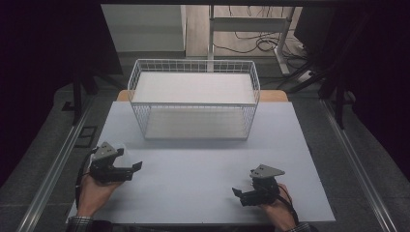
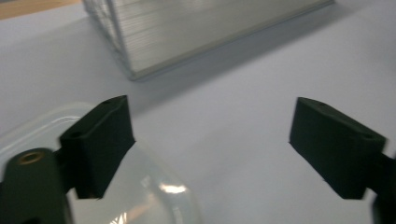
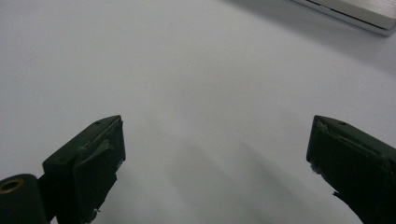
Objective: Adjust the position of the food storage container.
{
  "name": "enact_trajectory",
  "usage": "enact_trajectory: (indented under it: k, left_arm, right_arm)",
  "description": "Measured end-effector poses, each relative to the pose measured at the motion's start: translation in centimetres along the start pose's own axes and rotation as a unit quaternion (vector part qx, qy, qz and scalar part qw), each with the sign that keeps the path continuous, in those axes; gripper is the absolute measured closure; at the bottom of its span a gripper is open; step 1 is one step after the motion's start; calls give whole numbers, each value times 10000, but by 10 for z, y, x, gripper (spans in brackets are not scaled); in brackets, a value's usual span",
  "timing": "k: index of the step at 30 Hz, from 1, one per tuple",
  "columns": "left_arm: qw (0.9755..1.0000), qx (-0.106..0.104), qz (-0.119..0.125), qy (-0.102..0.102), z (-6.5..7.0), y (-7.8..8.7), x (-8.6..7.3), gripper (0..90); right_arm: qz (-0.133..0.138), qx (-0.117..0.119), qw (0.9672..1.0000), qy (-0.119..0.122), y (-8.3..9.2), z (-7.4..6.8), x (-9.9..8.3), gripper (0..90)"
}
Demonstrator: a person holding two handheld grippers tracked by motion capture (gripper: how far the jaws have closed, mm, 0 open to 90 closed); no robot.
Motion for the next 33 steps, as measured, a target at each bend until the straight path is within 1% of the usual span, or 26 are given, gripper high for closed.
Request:
enact_trajectory:
  k: [2,4,7,8,9,11,13,14,15,17,18,20,22,25,28,29,30,33]
  left_arm:
    - [9999,101,47,46,-7,5,0,225]
    - [9997,199,106,41,-13,11,-1,303]
    - [9990,403,172,67,-24,21,-2,425]
    - [9985,504,197,94,-29,24,-3,460]
    - [9979,591,206,151,-34,27,-4,500]
    - [9968,690,239,310,-45,33,-8,583]
    - [9956,728,267,521,-56,39,-13,693]
    - [9956,728,267,521,-56,39,-13,746]
    - [9940,815,286,673,-67,44,-18,799]
    - [9920,929,308,792,-77,50,-24,882]
    - [9912,965,311,849,-81,52,-26,900]
    - [9892,1117,278,906,-88,57,-33,900]
    - [9874,1208,272,982,-94,60,-39,900]
    - [9856,1341,144,1017,-99,62,-49,900]
    - [9845,1419,-43,1026,-103,59,-58,900]
    - [9845,1426,-112,1017,-103,58,-61,900]
    - [9849,1386,-175,1027,-103,56,-63,900]
    - [9867,1253,-386,963,-99,51,-67,900]
  right_arm:
    - [-12,1,10000,-2,0,0,0,42]
    - [-24,-8,10000,4,0,0,0,42]
    - [-32,-7,10000,22,0,0,0,42]
    - [-31,-13,10000,29,0,0,0,42]
    - [-30,-15,10000,35,0,-1,0,42]
    - [-30,-17,10000,45,-1,-1,0,42]
    - [-36,-16,10000,57,-1,-1,0,42]
    - [-36,-19,10000,62,-1,-1,0,42]
    - [-42,-29,10000,66,-1,-1,0,42]
    - [-55,-36,10000,73,-1,-1,0,42]
    - [-53,-37,10000,69,-1,-1,0,42]
    - [-51,-43,10000,71,0,-1,0,42]
    - [-53,-37,10000,73,0,-1,0,43]
    - [-71,-39,9999,96,-1,-2,0,43]
    - [-70,-32,9999,108,-1,-2,0,43]
    - [-81,-26,9999,118,-1,-3,0,45]
    - [-103,-26,9998,140,-1,-3,0,45]
    - [-128,-30,9997,185,-1,-3,0,47]
Point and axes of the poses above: each handheld gripper's, and its own axes: y roughly backward along the jaws, x roughly out of its top, z roughly to its right, the point moved 4 cm from there along -y, roughly forward along the jaws, and after that the axes turned 8 degrees about y, right-handed, at the moved point
